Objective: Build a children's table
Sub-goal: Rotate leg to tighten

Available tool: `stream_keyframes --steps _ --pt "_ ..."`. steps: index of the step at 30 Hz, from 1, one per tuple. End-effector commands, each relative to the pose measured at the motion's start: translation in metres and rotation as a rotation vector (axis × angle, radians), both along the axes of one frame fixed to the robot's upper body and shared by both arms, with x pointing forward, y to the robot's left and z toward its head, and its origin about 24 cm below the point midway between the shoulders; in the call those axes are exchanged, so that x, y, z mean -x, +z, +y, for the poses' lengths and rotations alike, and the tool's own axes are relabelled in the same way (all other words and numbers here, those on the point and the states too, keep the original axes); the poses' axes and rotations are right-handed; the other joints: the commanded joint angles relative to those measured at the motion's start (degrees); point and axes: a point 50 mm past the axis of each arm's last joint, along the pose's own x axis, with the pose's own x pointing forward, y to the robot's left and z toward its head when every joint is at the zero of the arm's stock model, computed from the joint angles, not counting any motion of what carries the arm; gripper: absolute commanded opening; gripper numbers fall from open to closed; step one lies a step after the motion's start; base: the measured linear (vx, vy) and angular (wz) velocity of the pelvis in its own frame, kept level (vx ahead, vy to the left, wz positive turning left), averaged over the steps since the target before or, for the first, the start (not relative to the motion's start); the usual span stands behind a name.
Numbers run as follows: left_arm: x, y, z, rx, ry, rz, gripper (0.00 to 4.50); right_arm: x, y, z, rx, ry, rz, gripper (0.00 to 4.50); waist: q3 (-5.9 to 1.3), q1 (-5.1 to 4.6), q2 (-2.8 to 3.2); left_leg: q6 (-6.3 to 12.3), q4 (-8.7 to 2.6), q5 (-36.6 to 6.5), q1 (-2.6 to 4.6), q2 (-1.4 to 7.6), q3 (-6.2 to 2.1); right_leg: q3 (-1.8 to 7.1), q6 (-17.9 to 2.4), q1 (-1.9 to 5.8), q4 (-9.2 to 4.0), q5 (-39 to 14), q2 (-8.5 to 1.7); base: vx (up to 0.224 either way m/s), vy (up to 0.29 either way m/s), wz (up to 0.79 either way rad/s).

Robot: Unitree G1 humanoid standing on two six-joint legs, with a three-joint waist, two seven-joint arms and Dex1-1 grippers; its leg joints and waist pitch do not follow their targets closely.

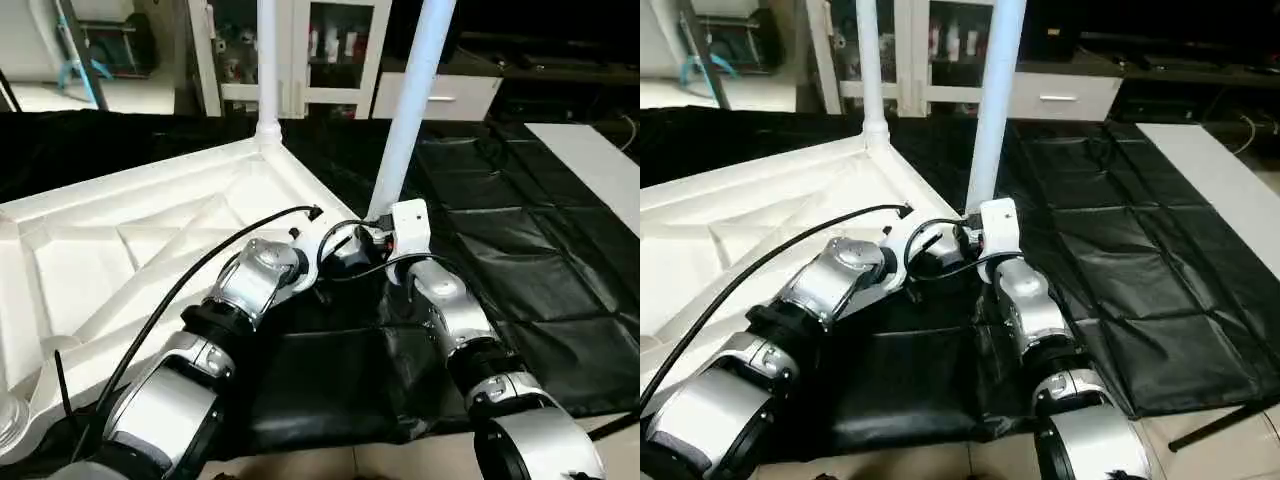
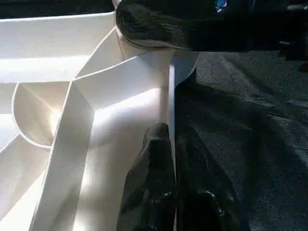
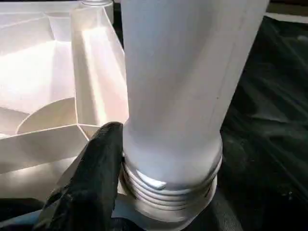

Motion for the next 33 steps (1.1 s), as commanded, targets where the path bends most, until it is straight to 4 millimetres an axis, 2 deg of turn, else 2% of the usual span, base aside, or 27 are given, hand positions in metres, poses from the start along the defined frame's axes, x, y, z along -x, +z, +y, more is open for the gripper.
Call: stream_keyframes --steps 1,3,5,8,10,12,13,14,15,16,17,19,20,21,22,23,24,25,26,27,29,30,32,33 --pt "-0.008 0.015 -0.004 0.017 0.015 -0.101 0.00 0.012 -0.012 0.016 -0.066 0.147 0.053 3.02 -3.71 0.29 0.07 1.85 -4.30 -16.6 0.38 0.67 0.29 1.67 -10.7 2.87 -3.74 -17.6 -2.28 0.000 0.000 0.00" --pt "-0.008 0.013 -0.003 0.014 0.013 -0.099 0.00 0.011 -0.006 0.010 -0.113 0.139 0.035 3.36 -3.75 0.42 0.10 1.90 -4.30 -16.2 0.42 0.77 0.25 1.71 -11.0 2.83 -3.62 -17.0 -2.31 0.000 0.000 0.00" --pt "-0.007 0.013 -0.002 0.011 0.011 -0.096 0.00 0.011 -0.003 0.007 -0.111 0.145 0.013 3.39 -3.74 0.63 0.07 2.11 -4.30 -15.7 0.28 0.77 0.26 1.70 -10.9 2.97 -3.62 -16.7 -2.38 0.000 0.000 0.00" --pt "-0.007 0.012 -0.001 0.007 0.004 -0.095 0.00 0.012 0.005 -0.003 -0.100 0.151 -0.033 3.72 -3.66 0.78 -0.13 2.22 -4.34 -15.3 0.23 0.75 0.26 1.67 -10.2 3.01 -3.83 -18.1 -2.40 0.000 0.000 0.00" --pt "-0.007 0.011 0.001 0.007 -0.012 -0.090 0.00 0.015 0.009 -0.012 -0.084 0.174 -0.061 3.83 -3.75 0.66 -0.28 2.27 -4.37 -14.9 -0.09 0.72 0.14 1.65 -9.8 3.21 -3.73 -18.5 -2.43 0.000 0.000 0.00" --pt "-0.004 0.009 0.003 0.012 -0.037 -0.071 0.00 0.021 0.011 -0.020 -0.066 0.237 -0.062 4.04 -3.61 0.80 -0.28 2.65 -4.38 -15.2 0.05 0.81 0.13 1.65 -9.5 3.11 -3.94 -18.9 -2.33 0.000 0.000 0.00" --pt "-0.001 0.005 0.008 -0.003 -0.070 -0.057 0.00 0.028 0.013 -0.031 -0.009 0.322 -0.067 4.04 -3.58 0.76 -0.10 2.77 -4.40 -15.7 0.03 0.77 0.12 1.62 -9.5 3.09 -4.00 -19.6 -2.34 0.000 0.000 0.00" --pt "-0.001 0.004 0.010 -0.008 -0.081 -0.056 0.00 0.031 0.013 -0.035 0.005 0.341 -0.067 4.17 -3.57 0.92 -0.15 2.88 -4.37 -15.7 0.12 0.83 0.14 1.64 -9.3 3.07 -4.14 -19.6 -2.34 0.000 0.000 0.00" --pt "0.000 0.004 0.010 -0.009 -0.084 -0.055 0.00 0.031 0.013 -0.036 0.009 0.346 -0.067 4.17 -3.58 0.99 -0.29 3.12 -4.35 -15.4 0.07 0.87 0.15 1.71 -9.5 3.07 -4.02 -19.0 -2.40 0.000 0.000 0.00" --pt "0.004 0.001 0.014 0.002 -0.125 -0.026 0.00 0.040 0.016 -0.047 0.025 0.429 -0.064 4.17 -3.60 1.06 -0.38 3.38 -4.30 -15.2 0.06 0.88 0.19 1.69 -9.6 3.14 -4.01 -19.0 -2.42 0.000 0.000 0.00" --pt "0.004 0.001 0.014 0.002 -0.125 -0.026 0.00 0.040 0.016 -0.047 0.025 0.429 -0.064 4.17 -3.52 1.24 -0.43 3.56 -4.26 -15.0 0.10 0.94 0.22 1.76 -9.6 3.14 -4.03 -18.8 -2.46 0.000 0.000 0.00" --pt "0.012 -0.001 0.019 0.007 -0.231 -0.014 0.00 0.051 0.023 -0.063 0.041 0.521 -0.056 4.17 -3.44 1.27 -0.41 3.81 -4.34 -15.6 0.18 1.05 0.27 1.82 -9.6 2.95 -4.16 -20.4 -2.53 0.000 0.000 0.00" --pt "0.020 -0.001 0.025 -0.006 -0.329 -0.010 0.00 0.059 0.029 -0.075 0.077 0.580 -0.055 4.17 -3.38 1.49 -0.40 4.05 -4.45 -15.7 0.22 1.05 0.13 1.74 -9.4 3.14 -4.28 -20.8 -2.50 0.000 0.000 0.00" --pt "0.024 -0.001 0.027 -0.015 -0.379 -0.006 0.00 0.063 0.031 -0.081 0.099 0.610 -0.053 4.17 -3.40 1.73 -0.43 4.16 -4.52 -15.2 0.09 1.39 0.05 1.94 -9.4 3.23 -3.98 -19.7 -2.60 0.000 0.000 0.00" --pt "0.032 0.000 0.029 -0.002 -0.470 0.013 0.00 0.067 0.033 -0.086 0.107 0.644 -0.045 4.17 -3.22 1.64 -0.70 4.18 -4.62 -15.7 0.11 1.36 0.23 1.93 -9.5 2.93 -4.16 -20.6 -2.46 0.000 0.000 0.00" --pt "0.040 -0.001 0.034 0.001 -0.525 0.063 0.00 0.071 0.036 -0.090 0.099 0.678 -0.019 4.17 -3.31 1.92 -0.55 4.02 -4.61 -15.9 0.25 1.29 0.09 1.83 -9.3 3.04 -4.07 -21.6 -2.61 0.000 0.000 0.00" --pt "0.042 -0.002 0.035 0.001 -0.536 0.079 0.00 0.072 0.036 -0.092 0.096 0.688 -0.010 4.17 -3.28 1.93 -0.40 3.69 -4.69 -15.8 0.14 1.39 0.12 2.00 -9.3 2.98 -4.02 -22.2 -2.73 0.000 0.000 0.00" --pt "0.042 -0.002 0.035 0.001 -0.536 0.079 0.00 0.072 0.036 -0.092 0.096 0.688 -0.010 4.17 -3.13 1.86 -0.33 3.32 -4.70 -16.6 0.49 1.48 0.25 2.03 -9.5 2.50 -4.28 -22.6 -2.59 0.000 0.000 0.00" --pt "0.045 -0.002 0.037 -0.003 -0.571 0.091 0.00 0.074 0.038 -0.093 0.090 0.712 -0.004 4.17 -3.21 1.83 -0.53 3.12 -4.63 -16.6 0.44 1.42 0.25 1.98 -9.5 2.56 -4.16 -22.5 -2.56 0.000 0.000 0.00" --pt "0.048 -0.002 0.039 -0.002 -0.600 0.101 0.00 0.075 0.039 -0.094 0.086 0.725 0.003 4.17 -3.34 2.26 -0.16 2.74 -4.53 -16.9 1.01 1.62 0.34 2.10 -10.1 2.15 -4.08 -21.4 -2.64 0.000 0.000 0.00" --pt "0.054 -0.001 0.042 0.013 -0.657 0.136 0.00 0.075 0.040 -0.094 0.073 0.757 0.020 4.17 -3.23 2.36 -0.44 2.74 -4.61 -16.7 1.02 1.65 0.48 2.17 -11.2 2.16 -3.71 -18.9 -2.34 0.000 0.000 0.00" --pt "0.057 -0.001 0.041 0.019 -0.674 0.146 0.00 0.076 0.040 -0.091 0.062 0.784 0.032 4.17 -3.26 2.46 -0.37 2.66 -4.57 -16.5 1.05 1.61 0.60 2.24 -11.5 2.19 -3.60 -18.3 -2.37 0.000 0.000 0.00" --pt "0.058 0.000 0.040 0.027 -0.682 0.151 0.00 0.077 0.038 -0.084 0.057 0.831 0.046 4.17 -3.33 2.41 -0.38 2.69 -4.60 -15.8 0.62 1.52 0.53 2.25 -11.4 2.57 -3.33 -17.8 -2.43 0.000 0.000 0.00" --pt "0.058 0.000 0.040 0.027 -0.682 0.151 0.00 0.077 0.038 -0.084 0.057 0.833 0.047 4.17 -3.31 2.39 -0.33 2.48 -4.62 -15.7 0.64 1.53 0.50 2.24 -11.2 2.54 -3.36 -18.0 -2.45 0.000 0.000 0.00"
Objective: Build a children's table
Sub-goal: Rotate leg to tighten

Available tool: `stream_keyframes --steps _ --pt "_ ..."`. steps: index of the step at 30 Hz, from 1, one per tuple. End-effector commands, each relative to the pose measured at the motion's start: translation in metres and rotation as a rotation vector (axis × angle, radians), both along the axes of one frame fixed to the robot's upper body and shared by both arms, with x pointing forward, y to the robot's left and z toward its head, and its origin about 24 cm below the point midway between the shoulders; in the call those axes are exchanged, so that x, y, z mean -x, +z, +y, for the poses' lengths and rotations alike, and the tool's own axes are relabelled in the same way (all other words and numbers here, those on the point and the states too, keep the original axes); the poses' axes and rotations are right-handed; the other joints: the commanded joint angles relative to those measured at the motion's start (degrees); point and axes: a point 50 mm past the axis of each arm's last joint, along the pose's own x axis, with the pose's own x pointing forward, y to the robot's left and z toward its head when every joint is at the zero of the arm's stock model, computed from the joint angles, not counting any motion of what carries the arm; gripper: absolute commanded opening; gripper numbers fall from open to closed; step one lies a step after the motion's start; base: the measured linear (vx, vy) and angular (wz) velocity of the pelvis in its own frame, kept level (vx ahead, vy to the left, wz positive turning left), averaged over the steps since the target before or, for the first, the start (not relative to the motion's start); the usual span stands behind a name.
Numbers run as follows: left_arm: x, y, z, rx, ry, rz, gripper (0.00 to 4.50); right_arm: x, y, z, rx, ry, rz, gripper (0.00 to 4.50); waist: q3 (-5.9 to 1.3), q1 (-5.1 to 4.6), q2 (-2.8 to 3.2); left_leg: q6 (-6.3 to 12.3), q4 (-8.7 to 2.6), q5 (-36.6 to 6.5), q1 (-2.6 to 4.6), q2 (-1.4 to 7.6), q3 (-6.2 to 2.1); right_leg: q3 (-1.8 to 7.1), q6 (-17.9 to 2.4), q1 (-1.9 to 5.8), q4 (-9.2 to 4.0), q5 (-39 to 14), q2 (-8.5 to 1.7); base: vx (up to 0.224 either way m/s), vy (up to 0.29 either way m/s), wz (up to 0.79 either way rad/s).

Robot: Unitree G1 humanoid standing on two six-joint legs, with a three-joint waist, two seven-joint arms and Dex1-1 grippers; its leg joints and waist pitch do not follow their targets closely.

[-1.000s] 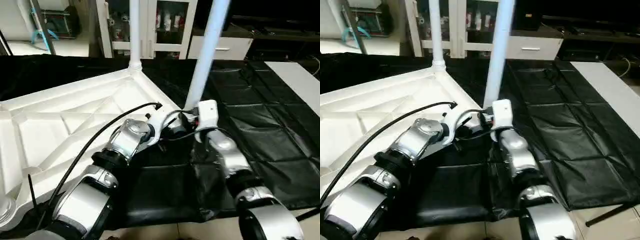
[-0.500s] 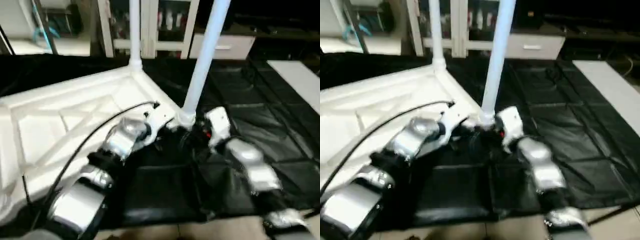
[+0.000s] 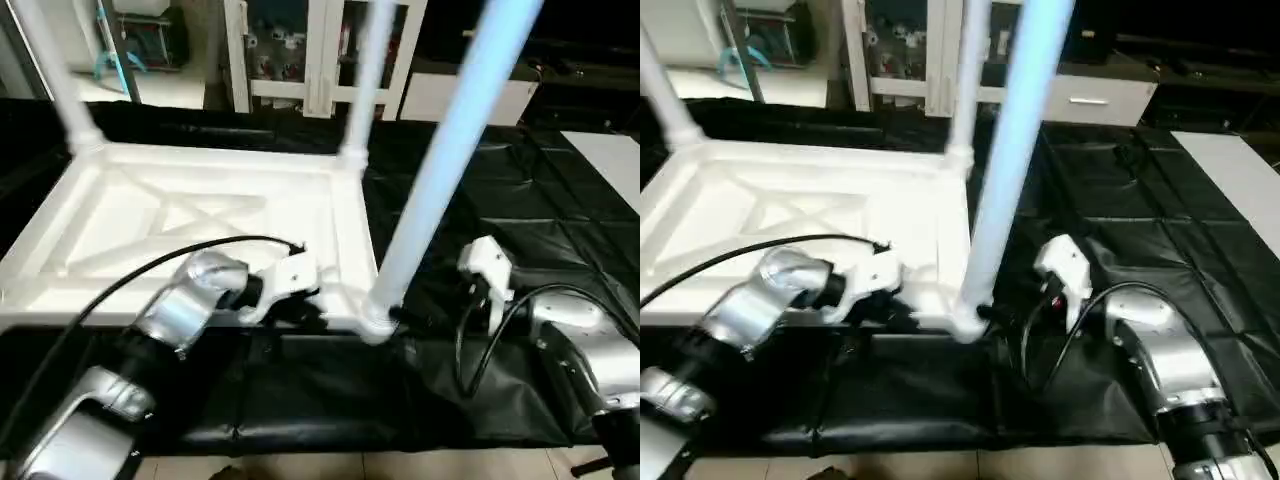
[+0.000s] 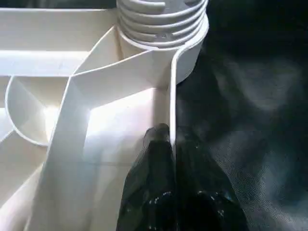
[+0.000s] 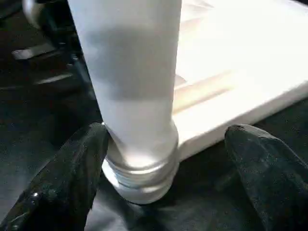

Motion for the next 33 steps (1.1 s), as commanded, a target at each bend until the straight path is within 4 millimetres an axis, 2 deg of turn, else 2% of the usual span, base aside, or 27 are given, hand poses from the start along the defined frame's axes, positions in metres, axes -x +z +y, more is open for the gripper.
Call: stream_keyframes --steps 1,8,10,12,13,15,16,18,20,24,29,33 --pt "0.010 -0.003 -0.014 0.028 -0.081 0.042 0.00 0.000 0.003 0.005 0.018 0.054 0.006 4.17 -3.52 -0.18 -0.47 2.32 -4.21 -15.2 0.70 1.48 0.07 1.76 -11.4 2.57 -3.09 -17.4 -2.42 0.000 0.000 0.00" --pt "0.010 -0.002 -0.017 0.016 -0.100 0.033 0.00 -0.003 -0.008 0.014 0.094 0.135 0.042 4.17 -3.76 0.09 -0.33 2.54 -3.87 -12.3 0.57 1.31 0.22 1.81 -11.8 2.71 -2.74 -14.7 -2.45 0.000 0.000 0.00" --pt "0.010 -0.001 -0.017 0.015 -0.100 0.035 0.00 -0.006 -0.010 0.016 0.108 0.144 0.043 3.84 -3.71 0.03 -0.42 2.47 -3.84 -12.1 0.56 1.25 0.28 1.78 -12.2 2.75 -2.71 -14.6 -2.42 0.000 0.000 0.00" --pt "0.010 -0.001 -0.017 0.014 -0.099 0.035 0.00 -0.008 -0.010 0.017 0.110 0.151 0.044 3.84 -3.78 0.13 -0.43 2.42 -3.83 -11.9 0.66 1.30 0.26 1.77 -12.1 2.84 -2.65 -14.5 -2.45 0.000 0.000 0.00" --pt "0.010 -0.001 -0.017 0.011 -0.096 0.035 0.00 -0.008 -0.010 0.018 0.111 0.158 0.043 3.79 -3.79 0.12 -0.67 2.54 -3.78 -11.7 0.66 1.31 0.31 1.79 -12.1 2.84 -2.65 -14.3 -2.43 0.000 0.000 0.00" --pt "0.009 -0.002 -0.016 -0.002 -0.088 0.030 0.00 -0.010 -0.009 0.018 0.112 0.162 0.038 3.41 -3.83 0.16 -0.73 2.96 -3.68 -10.9 0.63 1.27 0.35 1.79 -12.4 2.89 -2.48 -13.5 -2.38 0.000 0.000 0.00" --pt "0.009 -0.002 -0.016 -0.002 -0.088 0.030 0.00 -0.010 -0.009 0.018 0.112 0.162 0.038 3.41 -3.79 0.19 -0.66 3.04 -3.72 -10.9 0.61 1.30 0.31 1.78 -12.3 2.91 -2.49 -13.6 -2.41 0.000 0.000 0.00" --pt "0.009 -0.003 -0.015 -0.005 -0.083 0.030 0.00 -0.011 -0.009 0.019 0.106 0.167 0.036 3.35 -3.86 0.19 -0.50 3.03 -3.66 -10.9 0.63 1.26 0.35 1.80 -12.3 2.94 -2.51 -13.4 -2.39 0.000 0.000 0.00" --pt "0.009 -0.003 -0.015 -0.005 -0.082 0.032 0.00 -0.010 -0.009 0.019 0.103 0.173 0.039 3.02 -3.87 0.17 -0.64 3.06 -3.64 -10.8 0.62 1.29 0.32 1.78 -12.5 2.94 -2.41 -13.0 -2.38 0.000 0.000 0.00" --pt "0.009 -0.004 -0.015 -0.009 -0.081 0.039 0.00 -0.009 -0.011 0.018 0.102 0.188 0.054 2.78 -3.90 0.18 -0.55 3.05 -3.59 -11.0 0.69 1.28 0.32 1.76 -12.7 2.96 -2.40 -13.4 -2.37 0.000 0.000 0.00" --pt "0.009 -0.005 -0.014 -0.021 -0.067 0.044 0.00 -0.011 -0.018 0.018 0.101 0.139 0.056 2.72 -3.97 0.15 -0.41 2.98 -3.53 -10.6 0.66 1.23 0.32 1.74 -13.1 2.99 -2.32 -12.2 -2.32 0.000 0.000 0.00" --pt "0.007 -0.005 -0.013 -0.019 -0.045 0.041 0.00 -0.016 -0.020 0.017 0.095 0.073 0.056 2.72 -3.76 -0.24 -0.32 1.80 -3.81 -14.1 0.70 1.21 0.14 1.68 -12.2 2.90 -2.80 -16.2 -2.36 0.000 0.000 0.00"
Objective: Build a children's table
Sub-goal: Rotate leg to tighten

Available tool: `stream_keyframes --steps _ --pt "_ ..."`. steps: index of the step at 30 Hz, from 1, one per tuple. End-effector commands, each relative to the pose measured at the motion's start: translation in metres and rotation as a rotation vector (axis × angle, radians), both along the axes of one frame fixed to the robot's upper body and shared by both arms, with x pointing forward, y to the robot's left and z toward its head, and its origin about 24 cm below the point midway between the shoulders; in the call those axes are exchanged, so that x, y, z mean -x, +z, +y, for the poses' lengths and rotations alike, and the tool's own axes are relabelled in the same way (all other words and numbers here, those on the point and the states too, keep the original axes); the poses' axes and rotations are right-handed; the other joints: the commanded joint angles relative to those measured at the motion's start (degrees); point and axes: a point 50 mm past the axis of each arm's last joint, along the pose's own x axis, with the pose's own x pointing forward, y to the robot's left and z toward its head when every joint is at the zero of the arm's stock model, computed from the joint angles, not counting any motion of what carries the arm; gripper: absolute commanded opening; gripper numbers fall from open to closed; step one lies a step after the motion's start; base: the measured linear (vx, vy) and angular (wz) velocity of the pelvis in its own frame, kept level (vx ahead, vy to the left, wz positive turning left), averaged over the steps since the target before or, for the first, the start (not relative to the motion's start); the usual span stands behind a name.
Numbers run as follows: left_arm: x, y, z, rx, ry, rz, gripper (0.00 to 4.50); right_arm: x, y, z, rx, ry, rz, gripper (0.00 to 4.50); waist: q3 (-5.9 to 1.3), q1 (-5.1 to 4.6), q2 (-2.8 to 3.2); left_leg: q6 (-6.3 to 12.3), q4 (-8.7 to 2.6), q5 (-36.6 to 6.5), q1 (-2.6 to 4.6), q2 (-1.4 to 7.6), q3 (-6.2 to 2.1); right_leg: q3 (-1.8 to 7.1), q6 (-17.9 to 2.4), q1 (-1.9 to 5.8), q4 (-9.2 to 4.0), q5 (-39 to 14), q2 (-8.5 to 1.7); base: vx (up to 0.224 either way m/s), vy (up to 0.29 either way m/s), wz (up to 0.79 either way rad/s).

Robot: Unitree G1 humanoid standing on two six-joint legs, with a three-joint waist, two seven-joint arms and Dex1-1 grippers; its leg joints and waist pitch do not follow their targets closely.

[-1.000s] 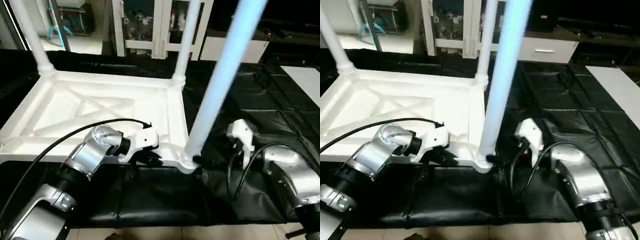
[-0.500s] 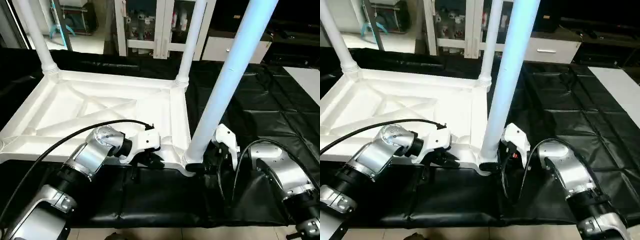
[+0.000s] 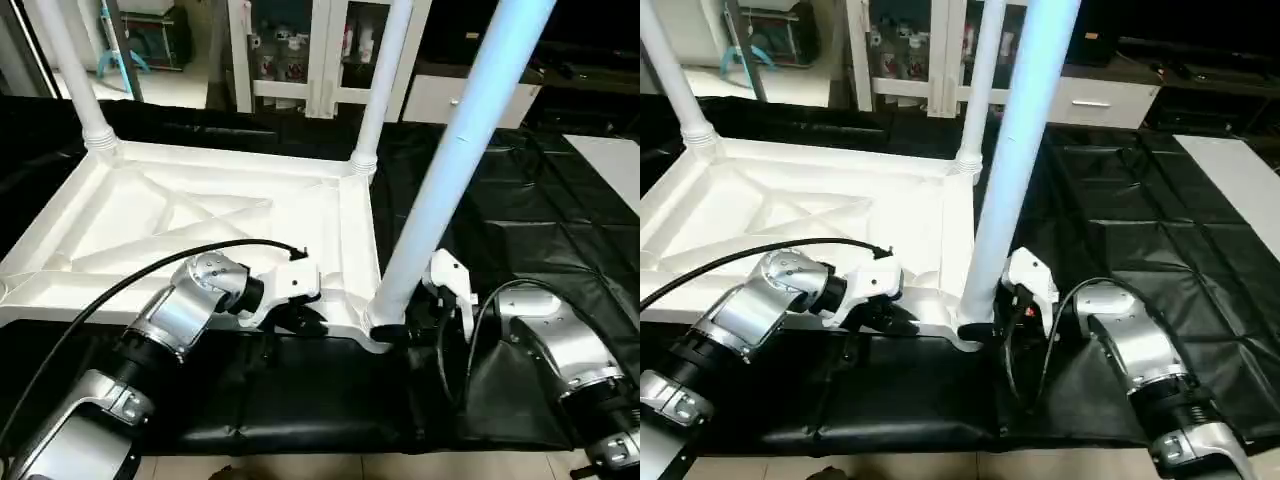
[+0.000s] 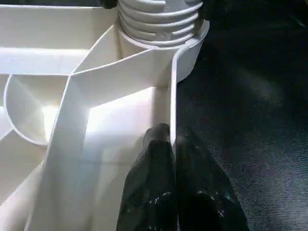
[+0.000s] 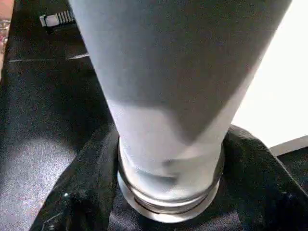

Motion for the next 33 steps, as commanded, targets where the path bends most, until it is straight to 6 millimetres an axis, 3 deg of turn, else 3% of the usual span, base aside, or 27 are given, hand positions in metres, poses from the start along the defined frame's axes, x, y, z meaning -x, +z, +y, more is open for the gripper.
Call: stream_keyframes --steps 1,4,6,9,11,13,14,15,17,20,22,27,30,33 --pt "0.002 -0.004 -0.012 0.022 0.006 0.024 0.00 -0.010 -0.007 -0.007 0.044 -0.142 -0.001 2.72 -3.55 -0.21 0.20 1.24 -4.21 -15.0 0.63 1.20 -0.07 1.72 -11.8 2.75 -3.11 -17.4 -2.35 0.000 0.000 0.00" --pt "-0.008 -0.002 -0.021 0.066 0.135 0.001 0.00 -0.018 -0.020 -0.007 0.063 -0.322 0.033 2.70 -3.26 -1.09 0.04 -0.43 -4.44 -18.6 0.42 0.95 -0.36 1.46 -10.2 2.56 -3.63 -22.7 -2.20 0.000 0.000 0.00" --pt "-0.015 -0.001 -0.026 0.084 0.211 -0.016 0.00 -0.021 -0.026 -0.005 0.069 -0.397 0.052 2.70 -3.52 -1.53 -0.24 -1.04 -4.26 -19.5 0.66 0.88 -0.59 1.39 -9.3 2.57 -3.96 -24.8 -2.45 0.000 0.000 0.00" --pt "-0.024 0.001 -0.034 0.118 0.333 -0.030 0.00 -0.024 -0.032 0.003 0.076 -0.484 0.055 2.70 -3.33 -2.03 -0.27 -0.57 -4.11 -21.0 0.70 0.69 -0.55 1.25 -8.2 2.18 -4.46 -27.8 -2.24 0.000 0.000 0.00" --pt "-0.030 0.002 -0.039 0.130 0.409 -0.033 0.00 -0.027 -0.036 0.009 0.084 -0.543 0.059 2.69 -3.42 -2.17 -0.29 -0.22 -4.08 -20.1 0.43 0.54 -0.64 1.13 -7.3 2.33 -4.73 -29.3 -2.36 0.000 0.000 0.00" --pt "-0.036 0.002 -0.045 0.126 0.481 -0.055 0.00 -0.033 -0.041 0.019 0.106 -0.641 0.044 2.69 -3.38 -2.52 -0.26 -0.63 -4.07 -20.6 0.45 0.42 -0.73 0.92 -6.8 2.01 -4.90 -29.9 -2.17 0.000 0.000 0.00" --pt "-0.040 0.002 -0.050 0.116 0.524 -0.078 0.00 -0.037 -0.044 0.028 0.116 -0.726 0.033 2.69 -3.60 -2.60 -0.11 -0.83 -4.14 -20.5 0.40 0.39 -0.97 0.76 -6.5 2.41 -4.93 -30.1 -2.37 0.000 0.000 0.00" --pt "-0.044 0.003 -0.054 0.112 0.557 -0.105 0.00 -0.040 -0.046 0.038 0.114 -0.791 0.028 2.69 -3.57 -2.99 0.10 -0.97 -4.23 -20.3 0.29 0.49 -0.98 0.85 -6.9 2.06 -4.86 -29.0 -2.34 0.000 0.000 0.00" --pt "-0.047 0.005 -0.063 0.115 0.582 -0.149 0.00 -0.044 -0.050 0.062 0.089 -0.880 0.033 2.69 -3.61 -3.59 0.32 -1.55 -4.26 -21.5 0.23 0.27 -1.22 0.50 -6.6 2.19 -4.99 -30.0 -2.31 0.000 0.000 0.00" --pt "-0.048 0.006 -0.068 0.113 0.594 -0.168 0.00 -0.046 -0.049 0.080 0.075 -0.893 0.012 2.69 -3.68 -3.67 0.20 -0.81 -4.25 -22.5 0.47 0.34 -1.03 0.57 -6.8 1.98 -5.14 -28.0 -2.16 0.000 0.000 0.00" --pt "-0.049 0.006 -0.068 0.110 0.599 -0.173 0.00 -0.047 -0.047 0.083 0.070 -0.899 0.001 2.69 -3.74 -3.46 0.18 0.16 -4.32 -21.2 0.28 0.35 -0.79 0.86 -7.6 2.14 -4.74 -24.7 -2.08 0.000 0.000 0.00" --pt "-0.049 0.004 -0.063 0.094 0.606 -0.179 0.00 -0.053 -0.031 0.086 -0.052 -0.877 -0.047 2.69 -3.87 -3.14 0.22 0.92 -4.30 -19.0 0.19 0.40 -0.54 1.06 -8.3 2.30 -4.43 -22.3 -2.13 0.000 0.000 0.00" --pt "-0.050 0.003 -0.060 0.088 0.592 -0.187 0.00 -0.054 -0.019 0.082 -0.187 -0.799 -0.045 3.41 -3.84 -2.97 0.20 1.74 -4.33 -19.1 0.31 0.51 -0.37 1.12 -8.8 2.35 -4.48 -21.4 -2.10 0.000 0.000 0.00" --pt "-0.049 0.003 -0.057 0.083 0.571 -0.192 0.00 -0.054 -0.009 0.073 -0.254 -0.740 -0.071 3.61 -3.89 -2.91 0.28 2.25 -4.41 -18.1 0.00 0.60 -0.46 1.09 -9.4 2.73 -4.19 -19.7 -2.10 0.000 0.000 0.00"
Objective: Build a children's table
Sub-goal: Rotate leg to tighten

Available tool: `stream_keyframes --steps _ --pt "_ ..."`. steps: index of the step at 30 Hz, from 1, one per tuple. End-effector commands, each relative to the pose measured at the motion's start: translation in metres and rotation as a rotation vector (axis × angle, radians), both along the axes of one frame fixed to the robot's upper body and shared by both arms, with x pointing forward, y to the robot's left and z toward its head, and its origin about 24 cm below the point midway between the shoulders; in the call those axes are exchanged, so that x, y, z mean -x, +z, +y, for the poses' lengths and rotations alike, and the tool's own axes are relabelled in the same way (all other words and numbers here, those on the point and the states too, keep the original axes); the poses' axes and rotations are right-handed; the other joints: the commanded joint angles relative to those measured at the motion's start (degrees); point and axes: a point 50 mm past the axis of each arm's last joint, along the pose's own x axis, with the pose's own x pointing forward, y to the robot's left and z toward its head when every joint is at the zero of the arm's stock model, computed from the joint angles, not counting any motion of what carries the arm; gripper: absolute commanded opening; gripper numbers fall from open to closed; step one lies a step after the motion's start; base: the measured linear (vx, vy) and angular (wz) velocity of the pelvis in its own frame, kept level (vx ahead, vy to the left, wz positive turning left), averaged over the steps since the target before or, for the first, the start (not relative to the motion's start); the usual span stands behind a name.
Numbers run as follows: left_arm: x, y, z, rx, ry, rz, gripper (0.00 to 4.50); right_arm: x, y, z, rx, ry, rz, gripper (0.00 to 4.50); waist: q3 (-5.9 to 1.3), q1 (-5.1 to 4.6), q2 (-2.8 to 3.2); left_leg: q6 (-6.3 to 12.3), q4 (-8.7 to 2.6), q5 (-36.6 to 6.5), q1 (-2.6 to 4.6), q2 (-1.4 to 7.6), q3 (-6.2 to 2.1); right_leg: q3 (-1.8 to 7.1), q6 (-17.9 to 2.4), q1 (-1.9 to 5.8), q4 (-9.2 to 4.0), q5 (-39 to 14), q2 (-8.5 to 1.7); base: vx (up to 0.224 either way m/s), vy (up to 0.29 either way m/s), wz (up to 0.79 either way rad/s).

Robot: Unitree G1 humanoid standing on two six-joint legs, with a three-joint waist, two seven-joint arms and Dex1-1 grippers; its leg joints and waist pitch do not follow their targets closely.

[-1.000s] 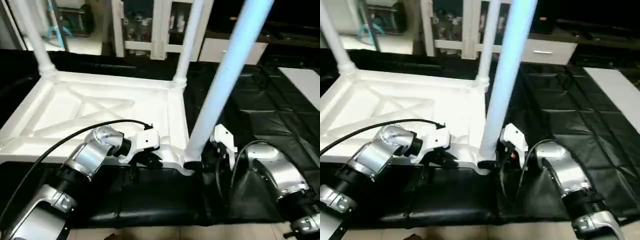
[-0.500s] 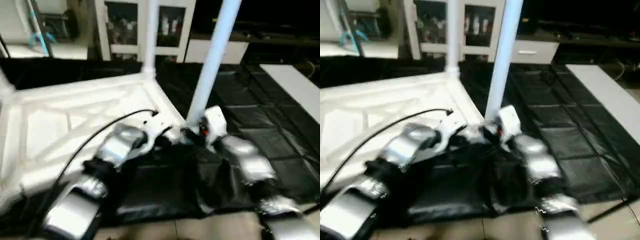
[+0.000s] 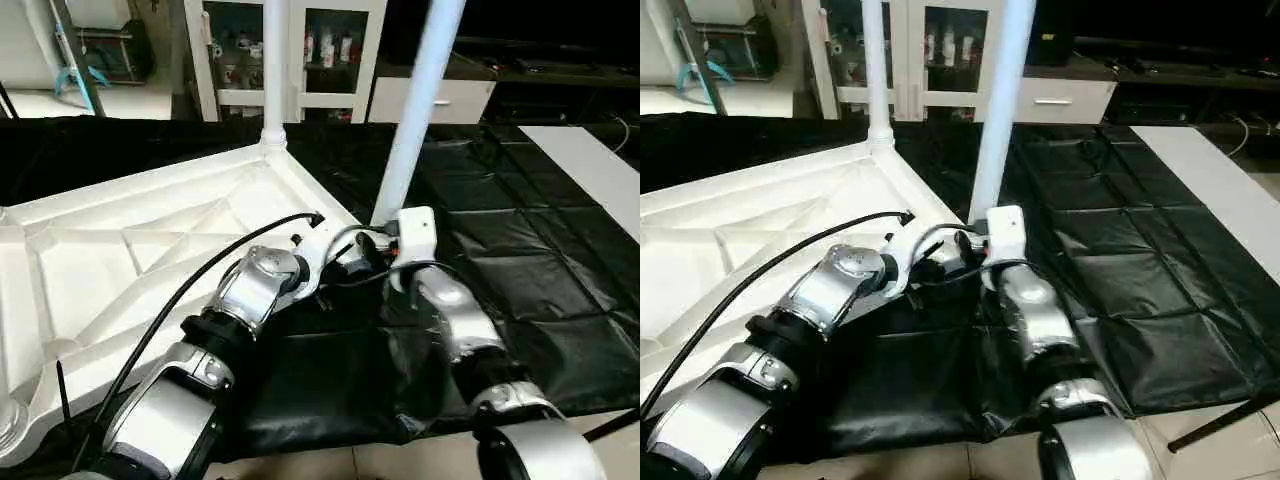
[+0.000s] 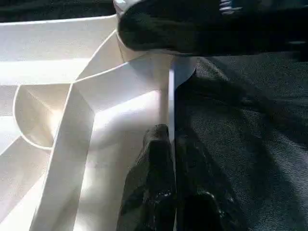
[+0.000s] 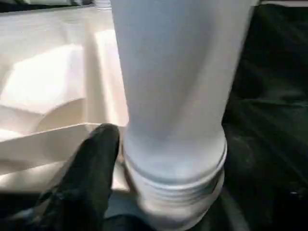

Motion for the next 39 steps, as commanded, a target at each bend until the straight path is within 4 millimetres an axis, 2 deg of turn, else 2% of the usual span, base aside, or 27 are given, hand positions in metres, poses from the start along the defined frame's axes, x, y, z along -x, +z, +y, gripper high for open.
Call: stream_keyframes --steps 1,4,5,6,7,9,10,12,13,14,15,17,20,22,24,26,28,29,32,34,39 --pt "-0.004 0.011 -0.005 0.033 -0.027 -0.077 0.00 0.003 0.015 0.016 -0.050 0.169 -0.082 3.83 -3.31 0.54 -0.23 2.73 -4.32 -17.3 0.23 0.69 0.21 1.48 -10.0 2.85 -3.94 -18.6 -2.16 0.000 0.000 0.00" --pt "-0.002 0.011 -0.002 0.032 -0.080 -0.084 0.00 0.006 0.024 -0.005 -0.010 0.207 -0.128 3.93 -3.28 0.67 -0.52 3.65 -4.36 -15.1 -0.29 0.67 0.15 1.40 -10.0 3.30 -3.72 -18.0 -2.23 0.000 0.000 0.00" --pt "0.000 0.009 0.000 0.031 -0.091 -0.070 0.00 0.007 0.026 -0.013 0.008 0.219 -0.135 4.18 -3.27 0.63 -0.53 3.67 -4.34 -15.0 -0.31 0.67 0.19 1.40 -9.8 3.23 -3.76 -18.6 -2.21 0.000 0.000 0.00" --pt "0.002 0.009 0.001 0.033 -0.115 -0.064 0.00 0.008 0.027 -0.017 0.023 0.238 -0.133 4.26 -3.24 0.67 -0.54 3.67 -4.33 -15.0 -0.21 0.67 0.23 1.42 -9.7 3.17 -3.87 -19.2 -2.26 0.000 0.000 0.00" --pt "0.007 0.007 0.004 0.041 -0.189 -0.039 0.00 0.012 0.030 -0.030 0.070 0.300 -0.122 4.26 -3.24 1.15 -0.45 3.92 -4.18 -14.9 0.37 0.80 0.39 1.55 -10.0 2.97 -4.11 -19.6 -2.23 0.000 0.000 0.00" --pt "0.013 0.004 0.008 0.048 -0.246 0.002 0.00 0.019 0.033 -0.040 0.106 0.395 -0.115 4.35 -3.13 1.56 -0.32 4.18 -4.21 -14.2 0.36 1.01 0.53 1.71 -11.0 2.80 -3.80 -17.8 -2.26 0.000 0.000 0.00" --pt "0.019 0.002 0.010 0.051 -0.318 0.022 0.00 0.024 0.034 -0.046 0.119 0.462 -0.112 4.43 -3.16 1.85 -0.30 4.42 -4.26 -14.2 0.21 0.98 0.43 1.62 -11.0 3.08 -3.75 -17.5 -2.23 0.000 0.000 0.00" --pt "0.025 0.001 0.012 0.053 -0.377 0.049 0.00 0.030 0.036 -0.051 0.119 0.525 -0.099 4.43 -2.99 1.92 -0.21 4.25 -4.42 -15.0 0.26 1.12 0.44 1.69 -11.0 2.83 -3.78 -18.1 -2.24 0.000 0.000 0.00" --pt "0.037 0.000 0.016 0.061 -0.512 0.088 0.00 0.040 0.038 -0.060 0.127 0.630 -0.068 4.43 -3.21 2.34 -0.11 4.20 -4.36 -15.1 0.68 1.32 0.36 1.73 -11.6 2.86 -3.56 -16.6 -2.27 0.000 0.000 0.00" --pt "0.039 -0.001 0.016 0.062 -0.526 0.093 0.00 0.041 0.039 -0.061 0.129 0.639 -0.065 4.43 -3.19 2.44 -0.42 4.40 -4.39 -14.8 0.62 1.46 0.37 1.77 -11.8 2.92 -3.42 -15.8 -2.25 0.000 0.000 0.00" --pt "0.043 -0.001 0.019 0.064 -0.562 0.126 0.00 0.045 0.039 -0.065 0.148 0.678 -0.045 4.43 -2.97 2.66 -0.31 4.35 -4.47 -15.0 0.75 1.51 0.55 1.89 -12.2 2.62 -3.42 -15.8 -2.18 0.000 0.000 0.00" --pt "0.049 -0.003 0.024 0.048 -0.600 0.165 0.00 0.054 0.038 -0.071 0.167 0.758 0.012 4.43 -2.97 3.24 -0.20 3.90 -4.43 -15.1 1.00 1.51 0.69 1.99 -12.5 2.49 -3.29 -15.9 -2.21 0.000 0.000 0.00" --pt "0.056 -0.002 0.029 0.046 -0.655 0.206 0.00 0.064 0.037 -0.074 0.170 0.855 0.076 4.43 -2.83 3.46 -0.23 3.39 -4.64 -16.4 0.88 1.59 0.63 2.10 -11.8 2.65 -3.37 -17.5 -2.32 0.000 0.000 0.00" --pt "0.059 -0.002 0.031 0.043 -0.674 0.224 0.00 0.067 0.036 -0.072 0.175 0.889 0.093 4.43 -2.83 3.51 -0.60 2.80 -4.64 -16.8 0.68 1.40 0.54 2.10 -10.7 2.63 -3.52 -20.1 -2.49 0.000 0.000 0.00" --pt "0.059 -0.002 0.031 0.041 -0.674 0.222 0.00 0.067 0.035 -0.072 0.175 0.898 0.095 4.43 -2.80 3.49 -0.50 2.46 -4.71 -17.0 0.58 1.48 0.40 2.09 -10.3 2.63 -3.60 -21.1 -2.59 0.000 0.000 0.00" --pt "0.059 -0.002 0.032 0.034 -0.673 0.216 0.00 0.069 0.033 -0.067 0.165 0.936 0.105 4.43 -2.87 3.54 -0.52 2.13 -4.64 -16.8 0.77 1.46 0.47 2.11 -10.2 2.46 -3.63 -20.7 -2.48 0.000 0.000 0.00" --pt "0.059 -0.001 0.034 0.026 -0.675 0.216 0.00 0.072 0.032 -0.063 0.170 0.975 0.120 4.43 -2.91 3.54 -0.58 2.12 -4.67 -16.1 0.53 1.42 0.39 2.07 -10.2 2.71 -3.46 -19.8 -2.46 0.000 0.000 0.00" --pt "0.059 -0.001 0.034 0.023 -0.674 0.215 0.00 0.071 0.030 -0.061 0.189 0.980 0.111 4.15 -2.92 3.49 -0.57 2.12 -4.69 -15.9 0.50 1.42 0.36 2.05 -10.2 2.71 -3.42 -19.6 -2.45 0.000 0.000 0.00" --pt "0.059 -0.001 0.035 0.017 -0.668 0.214 0.00 0.068 0.028 -0.057 0.201 0.991 0.116 4.07 -2.98 3.49 -0.68 1.98 -4.60 -15.3 0.54 1.35 0.45 2.07 -10.4 2.71 -3.35 -18.7 -2.46 0.000 0.000 0.00" --pt "0.058 -0.001 0.035 0.016 -0.666 0.213 0.00 0.068 0.027 -0.056 0.198 1.003 0.125 3.74 -2.99 3.48 -0.68 2.07 -4.56 -15.1 0.57 1.36 0.45 2.05 -10.5 2.71 -3.28 -18.6 -2.41 0.000 0.000 0.00" --pt "0.057 0.000 0.035 0.013 -0.654 0.207 0.00 0.066 0.027 -0.056 0.198 0.997 0.115 3.46 -2.97 3.43 -0.81 2.03 -4.52 -15.2 0.55 1.31 0.47 2.06 -10.4 2.73 -3.36 -19.2 -2.45 0.000 0.000 0.00"
